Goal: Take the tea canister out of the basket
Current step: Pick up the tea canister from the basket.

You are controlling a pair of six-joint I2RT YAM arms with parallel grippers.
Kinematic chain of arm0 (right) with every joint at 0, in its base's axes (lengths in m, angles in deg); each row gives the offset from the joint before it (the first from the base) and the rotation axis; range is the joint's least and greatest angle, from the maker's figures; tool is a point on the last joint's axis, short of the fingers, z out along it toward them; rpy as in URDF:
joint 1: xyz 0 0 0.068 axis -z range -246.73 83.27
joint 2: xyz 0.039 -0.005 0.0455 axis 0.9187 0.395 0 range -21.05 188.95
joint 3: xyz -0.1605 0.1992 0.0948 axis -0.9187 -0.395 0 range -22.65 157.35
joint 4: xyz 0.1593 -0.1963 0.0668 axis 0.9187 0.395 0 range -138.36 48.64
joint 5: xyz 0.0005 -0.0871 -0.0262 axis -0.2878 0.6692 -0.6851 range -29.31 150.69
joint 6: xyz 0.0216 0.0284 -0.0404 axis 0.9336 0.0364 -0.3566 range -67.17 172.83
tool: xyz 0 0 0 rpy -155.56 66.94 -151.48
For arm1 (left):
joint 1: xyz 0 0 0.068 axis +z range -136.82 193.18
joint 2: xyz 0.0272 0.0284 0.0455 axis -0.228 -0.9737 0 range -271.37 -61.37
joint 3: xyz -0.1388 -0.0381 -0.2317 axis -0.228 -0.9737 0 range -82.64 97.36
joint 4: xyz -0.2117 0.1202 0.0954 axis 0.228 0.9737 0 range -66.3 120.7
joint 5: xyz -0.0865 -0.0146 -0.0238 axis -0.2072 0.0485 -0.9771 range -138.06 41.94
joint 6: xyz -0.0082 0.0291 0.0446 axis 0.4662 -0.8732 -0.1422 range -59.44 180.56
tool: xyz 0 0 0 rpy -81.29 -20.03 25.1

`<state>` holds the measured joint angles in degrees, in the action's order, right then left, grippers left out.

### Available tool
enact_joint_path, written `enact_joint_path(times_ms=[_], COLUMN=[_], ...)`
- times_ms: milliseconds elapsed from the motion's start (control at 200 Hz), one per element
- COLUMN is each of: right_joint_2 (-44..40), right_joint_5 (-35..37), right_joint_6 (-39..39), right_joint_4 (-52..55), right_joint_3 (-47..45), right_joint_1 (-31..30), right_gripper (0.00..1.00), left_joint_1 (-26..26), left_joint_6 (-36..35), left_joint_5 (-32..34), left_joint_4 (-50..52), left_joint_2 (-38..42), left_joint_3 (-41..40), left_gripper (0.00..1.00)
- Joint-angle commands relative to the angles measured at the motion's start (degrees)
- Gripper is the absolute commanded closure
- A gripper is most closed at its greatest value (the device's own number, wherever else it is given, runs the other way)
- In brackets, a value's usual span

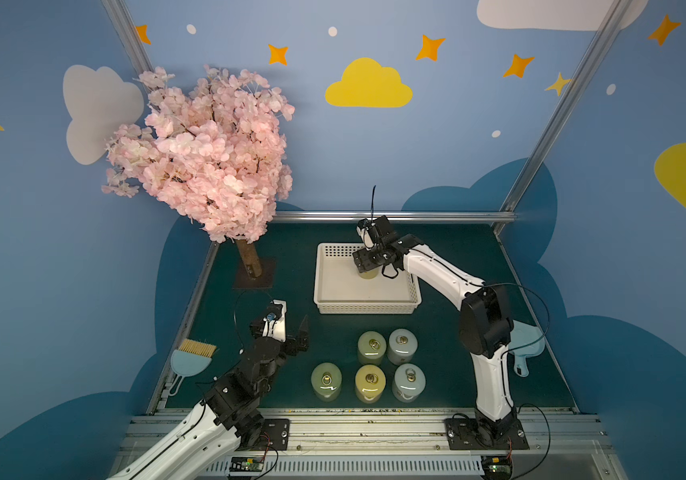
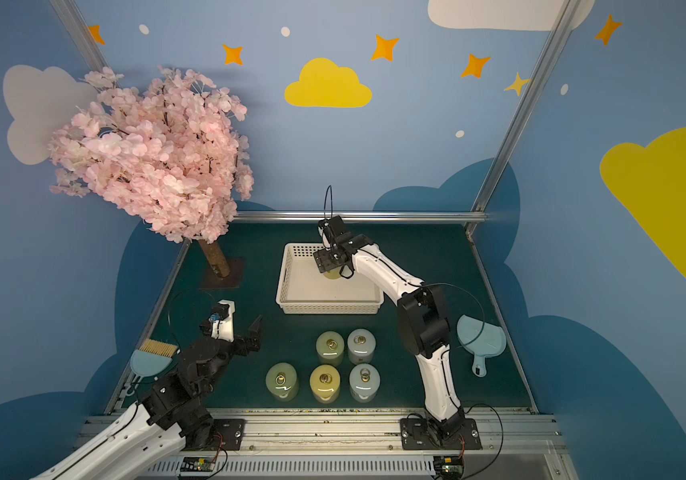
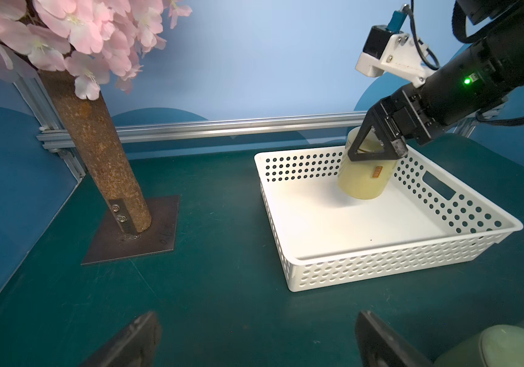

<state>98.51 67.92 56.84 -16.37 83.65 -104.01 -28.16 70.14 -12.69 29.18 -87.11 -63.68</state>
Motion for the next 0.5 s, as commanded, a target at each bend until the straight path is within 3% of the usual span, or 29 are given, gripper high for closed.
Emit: enact_joint_path(times_ms=[0, 491], right_joint_2=[-5.3, -14.7], right_joint_5=[1.5, 0.1], right_joint_6=[-0.2, 1.8], right_joint_4=[-3.2, -3.3], right_joint_3=[-0.9, -8.9], right_joint_1=[-0.5, -2.4], right_gripper=[0.43, 0.43], left_joint_1=[0.2, 0.2], left_joint_6=[-0.3, -0.4], left_joint_5=[-0.4, -0.7], left_joint_4=[-0.8, -0.8], left_joint_2=[0.6, 0.8], left_joint_3=[-0.2, -0.5], left_gripper=[0.0, 0.0])
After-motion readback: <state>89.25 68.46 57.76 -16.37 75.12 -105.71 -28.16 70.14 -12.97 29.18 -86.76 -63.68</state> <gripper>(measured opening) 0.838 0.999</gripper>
